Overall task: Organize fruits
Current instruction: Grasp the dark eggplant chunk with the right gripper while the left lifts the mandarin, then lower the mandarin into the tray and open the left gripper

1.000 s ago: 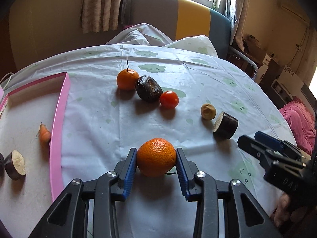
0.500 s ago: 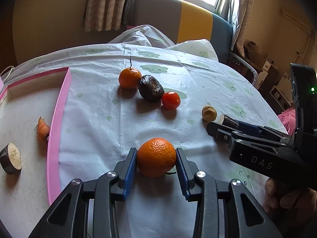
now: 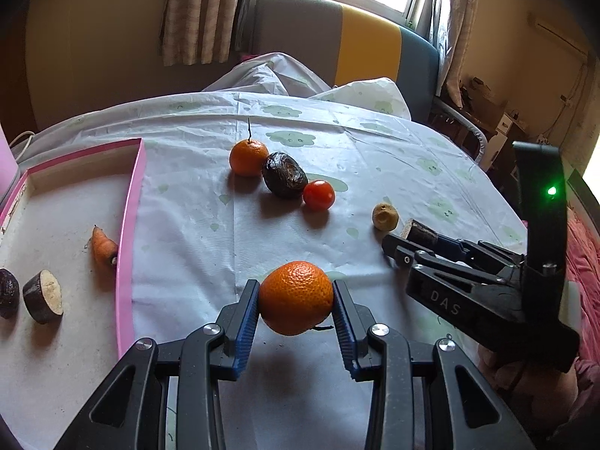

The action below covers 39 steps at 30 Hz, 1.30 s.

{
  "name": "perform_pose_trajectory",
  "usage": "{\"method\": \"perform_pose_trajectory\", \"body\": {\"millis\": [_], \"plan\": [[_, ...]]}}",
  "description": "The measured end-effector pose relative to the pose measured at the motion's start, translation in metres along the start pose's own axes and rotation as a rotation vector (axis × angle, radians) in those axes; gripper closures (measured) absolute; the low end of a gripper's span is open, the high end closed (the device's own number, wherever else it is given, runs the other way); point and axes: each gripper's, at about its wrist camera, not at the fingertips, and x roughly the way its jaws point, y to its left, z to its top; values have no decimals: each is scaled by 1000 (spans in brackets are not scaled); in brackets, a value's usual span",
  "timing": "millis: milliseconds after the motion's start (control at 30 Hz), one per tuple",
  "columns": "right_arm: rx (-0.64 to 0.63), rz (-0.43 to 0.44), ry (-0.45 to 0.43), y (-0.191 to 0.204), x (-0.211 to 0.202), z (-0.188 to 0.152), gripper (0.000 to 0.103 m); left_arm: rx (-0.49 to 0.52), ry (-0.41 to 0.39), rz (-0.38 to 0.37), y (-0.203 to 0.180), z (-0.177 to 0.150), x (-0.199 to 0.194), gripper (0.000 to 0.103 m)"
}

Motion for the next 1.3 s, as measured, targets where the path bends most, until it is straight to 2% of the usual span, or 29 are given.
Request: {"method": "perform_pose_trajectory", "body": {"millis": [333, 567, 733, 867, 1000, 1300], "plan": [[-9, -6, -2, 1, 0, 0, 61, -25, -73, 6, 15, 10, -50, 65], [-22, -10, -1, 2, 1, 1, 61, -151, -111, 72, 81, 22, -81, 65], [-25, -16, -1, 2, 1, 0, 61, -241, -95, 151, 141, 30, -77, 65], [-27, -19, 0, 4, 1, 0, 61, -258, -79, 217, 173, 38, -62, 64], [-28, -17, 1, 3, 1, 0, 61, -286, -32, 257, 189, 42, -43, 62], [-35, -21, 2, 4, 3, 0, 61, -333, -51, 299, 182, 26, -56, 60]]}}
